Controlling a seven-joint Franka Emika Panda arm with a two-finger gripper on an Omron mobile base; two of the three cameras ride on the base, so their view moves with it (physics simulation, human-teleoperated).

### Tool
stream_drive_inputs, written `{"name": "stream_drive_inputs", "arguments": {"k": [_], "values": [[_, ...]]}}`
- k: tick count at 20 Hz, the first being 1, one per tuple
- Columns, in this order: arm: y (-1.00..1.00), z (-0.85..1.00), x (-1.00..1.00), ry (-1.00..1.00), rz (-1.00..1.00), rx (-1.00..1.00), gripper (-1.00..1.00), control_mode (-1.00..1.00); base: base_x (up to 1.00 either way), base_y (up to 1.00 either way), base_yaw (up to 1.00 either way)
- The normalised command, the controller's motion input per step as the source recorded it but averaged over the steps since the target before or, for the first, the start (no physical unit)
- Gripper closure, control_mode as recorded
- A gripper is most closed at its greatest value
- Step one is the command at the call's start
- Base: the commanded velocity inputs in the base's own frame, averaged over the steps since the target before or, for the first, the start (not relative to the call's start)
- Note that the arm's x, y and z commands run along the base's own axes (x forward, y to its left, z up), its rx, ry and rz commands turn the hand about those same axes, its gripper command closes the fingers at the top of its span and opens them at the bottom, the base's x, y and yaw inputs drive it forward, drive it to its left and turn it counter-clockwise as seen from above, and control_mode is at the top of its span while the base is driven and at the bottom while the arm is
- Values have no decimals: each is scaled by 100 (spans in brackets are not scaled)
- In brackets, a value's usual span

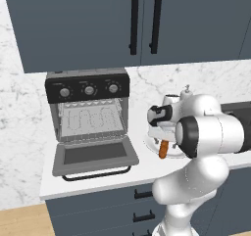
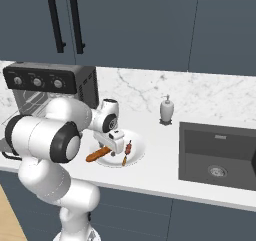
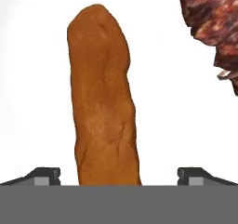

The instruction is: Pick up the kebab skewer and baguette bread, and place them inside the toaster oven. Close the toaster oven door and start by setting the timer.

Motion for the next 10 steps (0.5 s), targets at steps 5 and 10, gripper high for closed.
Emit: {"name": "stream_drive_inputs", "arguments": {"k": [5, 10], "values": [[0, -4, 0, 0, 0, 2, 100, -100, 0, 0, 0], [0, 0, 0, 0, -1, 2, 100, -100, 0, 0, 0]]}}
